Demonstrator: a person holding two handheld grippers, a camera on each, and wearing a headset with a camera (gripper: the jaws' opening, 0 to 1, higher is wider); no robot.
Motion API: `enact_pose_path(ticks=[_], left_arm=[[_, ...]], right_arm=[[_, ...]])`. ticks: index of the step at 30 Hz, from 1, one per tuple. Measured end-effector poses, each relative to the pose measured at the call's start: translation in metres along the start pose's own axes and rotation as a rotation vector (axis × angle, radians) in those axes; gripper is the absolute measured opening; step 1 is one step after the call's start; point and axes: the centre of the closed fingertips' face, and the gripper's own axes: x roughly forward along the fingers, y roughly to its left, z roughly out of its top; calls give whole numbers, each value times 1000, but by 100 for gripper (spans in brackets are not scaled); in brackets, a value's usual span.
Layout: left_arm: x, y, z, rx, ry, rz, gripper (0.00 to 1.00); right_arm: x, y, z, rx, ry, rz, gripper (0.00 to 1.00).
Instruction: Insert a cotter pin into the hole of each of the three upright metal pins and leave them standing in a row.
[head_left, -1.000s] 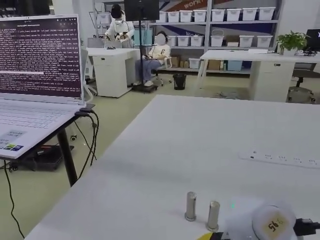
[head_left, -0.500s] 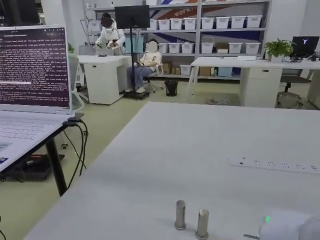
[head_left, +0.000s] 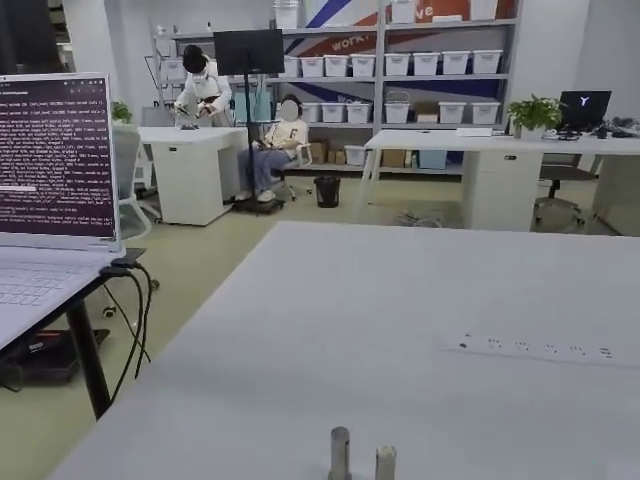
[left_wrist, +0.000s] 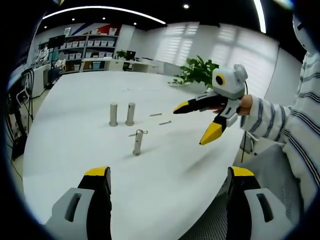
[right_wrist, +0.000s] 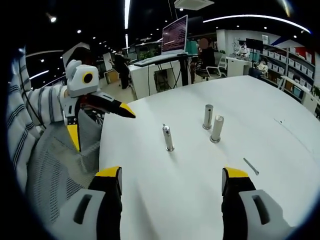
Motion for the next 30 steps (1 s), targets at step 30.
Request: enact_pose_path(ticks=[30], left_arm=[[9, 27, 65, -40, -129, -1, 96]], right_arm=[[-24, 4, -26, 131, 36, -17, 94]])
